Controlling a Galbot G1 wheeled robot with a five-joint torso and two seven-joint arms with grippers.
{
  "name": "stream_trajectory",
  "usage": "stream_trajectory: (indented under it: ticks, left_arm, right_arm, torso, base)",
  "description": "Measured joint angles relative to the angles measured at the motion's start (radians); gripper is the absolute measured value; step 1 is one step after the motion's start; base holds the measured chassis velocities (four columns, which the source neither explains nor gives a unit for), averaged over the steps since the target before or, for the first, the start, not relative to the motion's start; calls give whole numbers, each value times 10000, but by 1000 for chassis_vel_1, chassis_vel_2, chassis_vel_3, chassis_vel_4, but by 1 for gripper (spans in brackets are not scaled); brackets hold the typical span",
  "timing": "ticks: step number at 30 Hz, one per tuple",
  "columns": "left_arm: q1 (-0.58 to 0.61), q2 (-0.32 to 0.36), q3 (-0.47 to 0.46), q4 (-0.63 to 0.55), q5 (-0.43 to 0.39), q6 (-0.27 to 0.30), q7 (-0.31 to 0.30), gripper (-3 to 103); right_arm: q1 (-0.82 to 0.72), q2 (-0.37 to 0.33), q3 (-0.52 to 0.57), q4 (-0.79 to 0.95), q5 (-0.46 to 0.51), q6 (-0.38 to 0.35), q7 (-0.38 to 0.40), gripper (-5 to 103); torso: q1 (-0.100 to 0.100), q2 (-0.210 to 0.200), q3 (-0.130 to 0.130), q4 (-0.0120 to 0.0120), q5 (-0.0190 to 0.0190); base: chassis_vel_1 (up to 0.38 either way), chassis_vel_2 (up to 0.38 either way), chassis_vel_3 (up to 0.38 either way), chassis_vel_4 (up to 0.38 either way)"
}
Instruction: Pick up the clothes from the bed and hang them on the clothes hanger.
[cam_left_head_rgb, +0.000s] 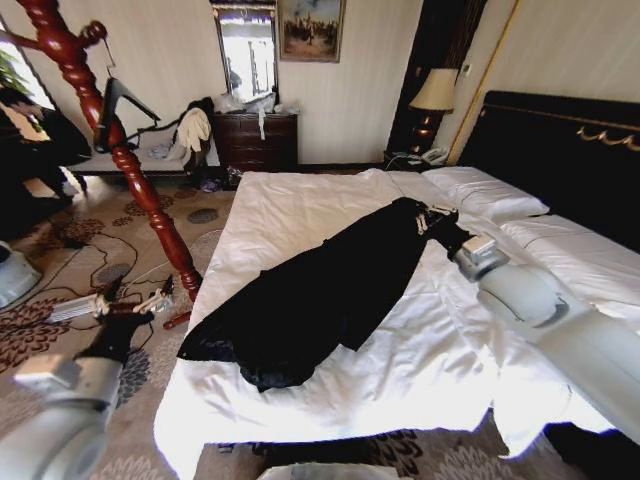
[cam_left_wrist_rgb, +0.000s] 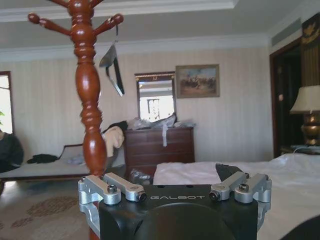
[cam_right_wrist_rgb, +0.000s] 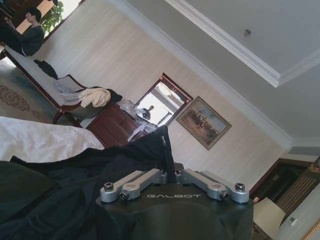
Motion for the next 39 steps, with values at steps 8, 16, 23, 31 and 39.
stream_trajectory:
  ticks: [8, 16, 23, 31, 39]
  left_arm:
    - [-2508, 2365, -493, 390, -3359, 1280, -1157, 100]
    - [-6015, 4264, 217, 1408, -6168, 2675, -2561, 100]
    - [-7566, 5403, 463, 2347, -7898, 3357, -3115, 92]
    - [-9476, 6254, 1642, 3754, -8537, 3927, -3323, 100]
    - [-9825, 7210, 1873, 5048, -8628, 3730, -2348, 100]
  right_arm:
    - [-156, -369, 293, 91, 166, 38, 5, 0]
    - [-32, -393, 288, 57, 311, 45, 60, 0]
    - [-634, -592, 837, 119, 287, 73, 32, 0]
    - [-691, -774, 960, 119, 279, 87, 15, 0]
    - [11, -411, 281, -18, 279, 107, 3, 0]
  torso:
    - [1, 0, 1, 0, -1]
    - [2, -1, 2, -1, 2]
    - [2, 0, 2, 3, -1]
    - [2, -1, 2, -5, -4]
    - [1, 0, 0, -1, -4]
  base:
    - [0, 0, 0, 0]
    - [0, 0, 0, 0]
    - [0, 0, 0, 0]
    - [0, 0, 0, 0]
    - [0, 0, 0, 0]
